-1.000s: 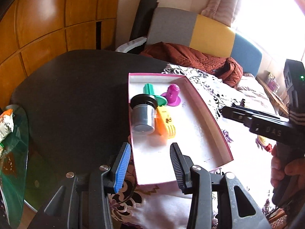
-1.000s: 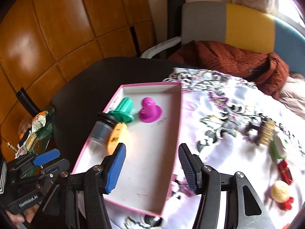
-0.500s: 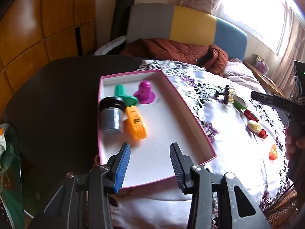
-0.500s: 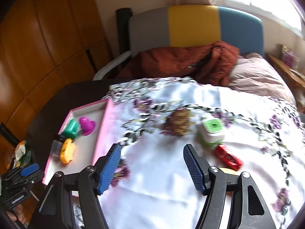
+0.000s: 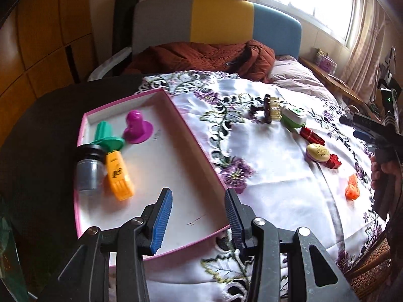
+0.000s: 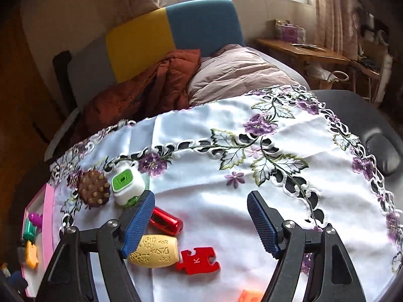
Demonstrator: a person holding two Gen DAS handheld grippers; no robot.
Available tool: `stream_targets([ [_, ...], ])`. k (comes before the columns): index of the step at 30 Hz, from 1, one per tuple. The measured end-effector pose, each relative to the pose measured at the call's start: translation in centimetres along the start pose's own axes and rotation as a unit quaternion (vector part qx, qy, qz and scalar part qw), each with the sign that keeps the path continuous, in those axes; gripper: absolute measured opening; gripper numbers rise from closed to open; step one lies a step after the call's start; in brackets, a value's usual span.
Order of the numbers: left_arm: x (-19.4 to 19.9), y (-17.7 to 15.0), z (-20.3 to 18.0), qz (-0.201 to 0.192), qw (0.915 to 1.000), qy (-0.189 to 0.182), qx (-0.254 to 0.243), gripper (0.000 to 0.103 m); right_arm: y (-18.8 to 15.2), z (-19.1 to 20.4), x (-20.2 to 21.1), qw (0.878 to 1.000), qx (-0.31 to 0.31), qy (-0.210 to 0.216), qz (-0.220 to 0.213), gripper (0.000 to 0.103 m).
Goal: Organize rigid objects
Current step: 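Move both tools from the tray toward the brown massager and plug device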
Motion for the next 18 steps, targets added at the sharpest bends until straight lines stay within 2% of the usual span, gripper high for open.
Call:
stream_targets([
  [9, -2.4, 2.4, -5.0, 0.020, 0.9988, -0.027, -0.035, 0.044, 0.0, -0.1, -0.2, 1.000, -0.019, 0.017, 0.011, 0.079],
  [16, -4.7, 5.8, -8.1, 0.037, 0.9968, -0.050, -0.050, 0.048, -0.1, -0.4, -0.3, 0.999, -0.031, 0.022, 0.019, 0.080],
  [18, -5.2, 7.1, -8.8, 0.035, 0.9965, -0.057, -0.051, 0.052, 0.0, -0.4, -0.3, 0.999, -0.033, 0.026, 0.020, 0.080],
])
Point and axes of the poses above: each gripper's, at about its wrist camera, not at the fingertips, and x roughly against the way its jaws point, z to its left, y to its top, the point moved 9 cm from there along -x, roughly the way its jaws point, and after that the axes turned 12 degrees about z, right-handed, at the moved point
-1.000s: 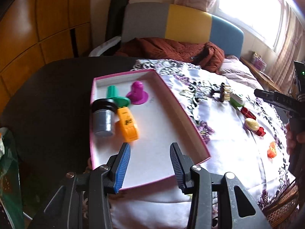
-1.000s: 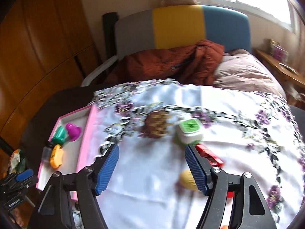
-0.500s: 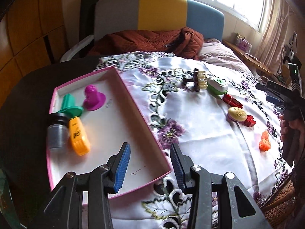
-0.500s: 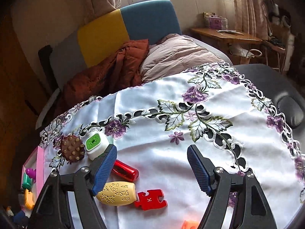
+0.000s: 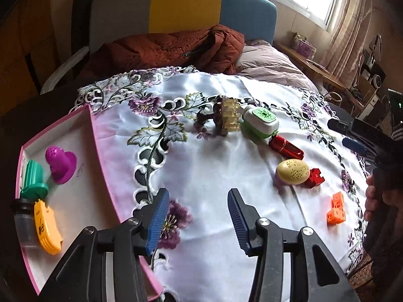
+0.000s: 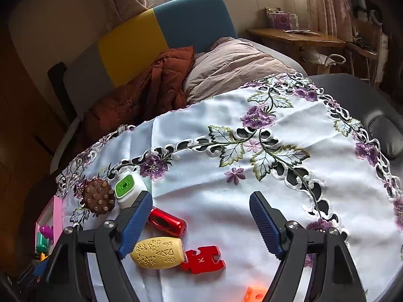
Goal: Organize rigid objects
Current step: 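Move both tools from the tray toward the brown massager and plug device, then close the left tool on the brown spiky massager while the right tool grasps the white-green plug device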
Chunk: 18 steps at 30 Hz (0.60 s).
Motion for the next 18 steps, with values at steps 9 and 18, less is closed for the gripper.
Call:
stream_targets([
  [9, -3.0, 6.5, -2.7, -0.011, 0.9994, -0.010, -0.031, 0.062, -0.1, 0.3, -0.3, 1.000, 0.001, 0.006, 0.009, 0.082],
  [18, -7.5, 10.4, -3.4, 0.008, 0.9992, 0.001, -0.038, 0.062, 0.1, 0.2, -0.4, 1.000, -0.009, 0.018, 0.013, 0.082],
])
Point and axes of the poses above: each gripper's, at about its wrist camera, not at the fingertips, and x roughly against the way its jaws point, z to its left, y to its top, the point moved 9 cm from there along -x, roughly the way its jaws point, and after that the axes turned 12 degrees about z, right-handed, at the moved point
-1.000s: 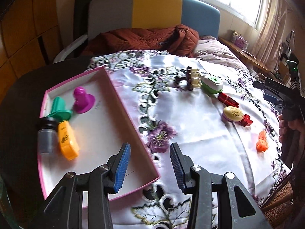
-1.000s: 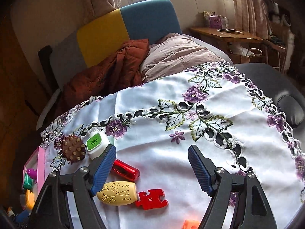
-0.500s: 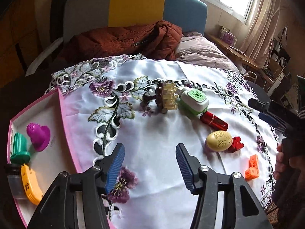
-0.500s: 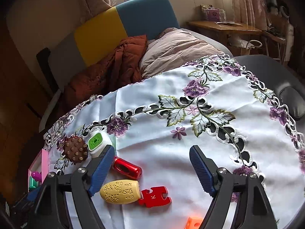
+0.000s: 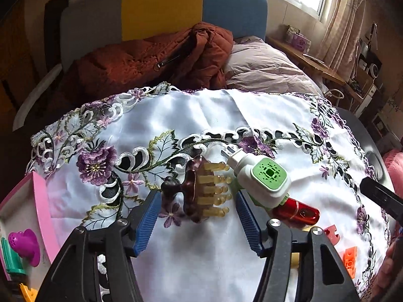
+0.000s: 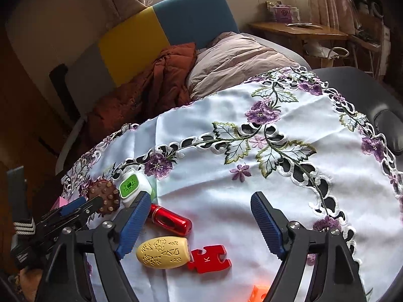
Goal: Organize rigid objects
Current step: 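Close the left tool on the brown spiky massager while the right tool grasps the white-green plug device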
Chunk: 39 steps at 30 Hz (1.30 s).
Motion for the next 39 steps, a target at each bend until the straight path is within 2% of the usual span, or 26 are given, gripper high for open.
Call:
stream_targets([
  [4, -2.4, 0.9, -0.1, 0.010, 0.9999, 0.005, 0.005, 0.062, 0.0, 0.1, -0.2, 1.000, 0.001, 0.000, 0.004, 0.082],
  [6, -2.1, 1.2, -0.3, -0.003, 0.9999, -0.010, 0.001, 0.043, -0.1, 0.1, -0.4, 1.000, 0.004, -0.003, 0.005, 0.082],
  [10, -1.3, 0.2, -0.2, -0.008, 0.9993, -0.035, 0.006, 0.043, -0.2, 0.1, -0.5, 1.000, 0.009, -0.008, 0.007, 0.082],
  [15, 0.6, -2.8, 0.4, -0.007, 0.9993, -0.036, 0.006, 0.043, -0.4, 0.1, -0.7, 1.000, 0.016, -0.018, 0.008, 0.082],
  [21, 5.1, -6.5, 0.1, -0.040, 0.9984, -0.040, -0.008, 0.043, -1.6, 1.6, -1.9, 0.998, 0.051, -0.013, 0.037, 0.082],
  [23, 6.5, -7.7, -0.1, -0.051, 0.9976, -0.044, -0.016, 0.043, -2.1, 3.1, -2.3, 0.996, 0.074, 0.006, 0.048, 0.082],
  [28, 8.8, -10.1, 0.2, -0.062, 0.9959, -0.064, -0.015, 0.043, -2.2, 7.6, -3.9, 0.985, 0.154, 0.017, 0.070, 0.082],
  [34, 10.8, -12.6, 1.9, -0.069, 0.9948, -0.074, 0.005, 0.043, -0.1, 11.5, -7.8, 0.968, 0.229, -0.015, 0.102, 0.085],
  [39, 12.5, -14.1, 4.5, -0.075, 0.9938, -0.075, 0.033, 0.043, 0.5, 12.4, -11.5, 0.951, 0.265, -0.048, 0.151, 0.085],
])
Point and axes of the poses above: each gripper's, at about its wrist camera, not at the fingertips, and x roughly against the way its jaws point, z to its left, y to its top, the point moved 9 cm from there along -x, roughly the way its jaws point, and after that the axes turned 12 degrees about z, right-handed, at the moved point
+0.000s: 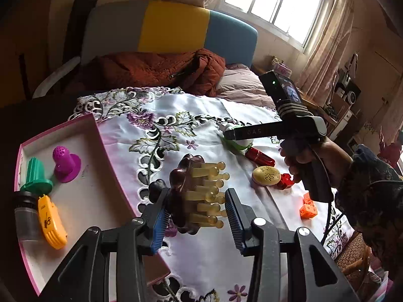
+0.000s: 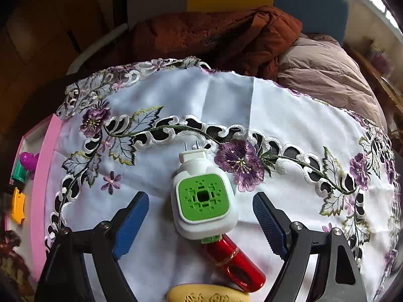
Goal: Organize rigid objects
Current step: 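Close the left tool on the brown spiky massager while the right tool grasps the white-green plug device, then carry the massager into the tray with the left tool and open it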
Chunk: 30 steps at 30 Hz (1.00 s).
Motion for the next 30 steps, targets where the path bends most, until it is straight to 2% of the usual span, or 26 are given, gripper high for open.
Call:
stream_targets([
  [2, 0.6, -0.3, 1.1, -0.001, 0.9999, 0.002, 0.014, 0.043, 0.3, -0.1, -0.9, 1.000, 0.004, -0.007, 0.011, 0.080],
  [3, 0.8, -0.4, 1.5, -0.003, 0.9998, 0.005, 0.019, 0.043, 0.4, 0.1, -1.2, 1.000, 0.010, -0.011, 0.016, 0.059],
  [4, 0.9, -0.6, 1.9, -0.004, 0.9997, 0.008, 0.024, 0.043, 0.4, 0.3, -1.5, 0.999, 0.015, -0.013, 0.025, 0.053],
  [10, 2.2, -1.7, 3.8, -0.010, 0.9987, 0.017, 0.048, 0.043, -0.6, 2.5, 1.6, 0.999, 0.027, -0.003, -0.016, 0.053],
  [15, 3.4, -2.5, 5.0, -0.018, 0.9976, 0.027, 0.061, 0.043, -4.2, 6.1, 4.0, 0.997, 0.053, 0.035, -0.032, 0.053],
  [18, 4.1, -3.3, 5.9, -0.020, 0.9967, 0.032, 0.073, 0.043, -7.2, 8.0, 3.7, 0.996, 0.068, 0.051, -0.024, 0.053],
  [22, 5.3, -4.7, 7.5, -0.022, 0.9945, 0.047, 0.091, 0.043, -10.6, 8.9, 1.9, 0.996, 0.079, 0.040, -0.009, 0.053],
  [30, 6.8, -6.6, 10.7, -0.025, 0.9885, 0.066, 0.134, 0.043, -11.7, 8.3, 1.2, 0.996, 0.071, 0.045, -0.025, 0.053],
])
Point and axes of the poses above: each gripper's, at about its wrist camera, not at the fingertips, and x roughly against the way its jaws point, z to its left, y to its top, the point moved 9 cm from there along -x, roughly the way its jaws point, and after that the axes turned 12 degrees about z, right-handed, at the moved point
